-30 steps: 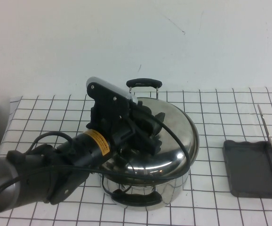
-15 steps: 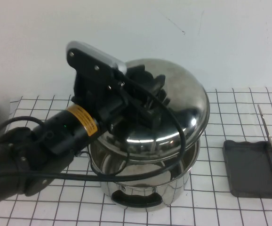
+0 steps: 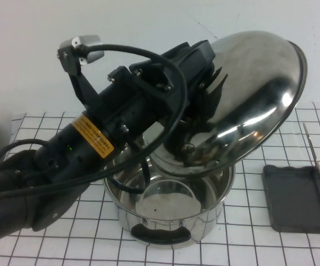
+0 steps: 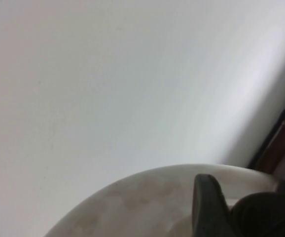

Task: Put pot lid on rack
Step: Open the pot, then hand over the pot lid

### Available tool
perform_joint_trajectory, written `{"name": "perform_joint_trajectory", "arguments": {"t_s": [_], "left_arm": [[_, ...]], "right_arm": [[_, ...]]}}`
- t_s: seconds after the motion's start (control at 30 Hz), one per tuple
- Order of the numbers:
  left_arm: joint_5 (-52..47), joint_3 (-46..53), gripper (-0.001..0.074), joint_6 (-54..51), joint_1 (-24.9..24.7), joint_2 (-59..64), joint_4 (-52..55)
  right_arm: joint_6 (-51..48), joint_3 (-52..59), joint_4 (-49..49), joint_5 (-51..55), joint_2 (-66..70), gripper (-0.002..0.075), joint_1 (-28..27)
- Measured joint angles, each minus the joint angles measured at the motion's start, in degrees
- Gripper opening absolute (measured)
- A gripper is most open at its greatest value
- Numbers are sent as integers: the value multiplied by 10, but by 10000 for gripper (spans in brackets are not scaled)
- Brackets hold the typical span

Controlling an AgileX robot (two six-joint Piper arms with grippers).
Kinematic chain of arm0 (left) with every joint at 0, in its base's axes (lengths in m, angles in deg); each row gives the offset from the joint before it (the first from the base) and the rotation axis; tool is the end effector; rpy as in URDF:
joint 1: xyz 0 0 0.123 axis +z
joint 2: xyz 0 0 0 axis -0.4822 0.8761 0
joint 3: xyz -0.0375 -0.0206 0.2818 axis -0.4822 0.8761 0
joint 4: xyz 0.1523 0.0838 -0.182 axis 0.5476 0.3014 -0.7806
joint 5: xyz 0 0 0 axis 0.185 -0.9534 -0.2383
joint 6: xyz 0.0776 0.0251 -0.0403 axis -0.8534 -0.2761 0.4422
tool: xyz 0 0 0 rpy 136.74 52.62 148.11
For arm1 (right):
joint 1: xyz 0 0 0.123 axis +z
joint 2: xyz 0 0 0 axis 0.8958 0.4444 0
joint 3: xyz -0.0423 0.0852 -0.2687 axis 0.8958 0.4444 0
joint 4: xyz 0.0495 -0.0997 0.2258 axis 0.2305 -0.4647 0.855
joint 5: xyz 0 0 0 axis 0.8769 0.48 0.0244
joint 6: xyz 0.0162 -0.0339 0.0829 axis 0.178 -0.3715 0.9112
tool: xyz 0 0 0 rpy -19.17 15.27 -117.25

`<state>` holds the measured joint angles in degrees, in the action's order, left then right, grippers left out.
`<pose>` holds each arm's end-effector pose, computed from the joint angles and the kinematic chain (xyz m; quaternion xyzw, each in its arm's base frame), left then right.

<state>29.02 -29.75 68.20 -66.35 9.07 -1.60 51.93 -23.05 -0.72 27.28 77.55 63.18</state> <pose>0.2290 -0.2094 0.3330 0.0932 0.5521 -0.5992 0.5723 0.0530 0.0007 0.1732 0.0003 0.7991 0.0032 0.6012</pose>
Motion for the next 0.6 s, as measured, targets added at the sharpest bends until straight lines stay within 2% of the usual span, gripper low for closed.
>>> {"name": "perform_joint_trajectory", "arguments": {"t_s": [0.13, 0.27, 0.33, 0.6], "left_arm": [[76, -1, 316, 21, 0, 52, 13], [83, -1, 316, 31, 0, 92, 29], [83, -1, 316, 31, 0, 104, 34], [85, -3, 316, 40, -13, 108, 61]], "right_arm": [[17, 0, 16, -7, 0, -3, 0], [146, 0, 258, -45, 0, -3, 0], [175, 0, 369, -55, 0, -3, 0], [86, 0, 456, -103, 0, -3, 0]]}}
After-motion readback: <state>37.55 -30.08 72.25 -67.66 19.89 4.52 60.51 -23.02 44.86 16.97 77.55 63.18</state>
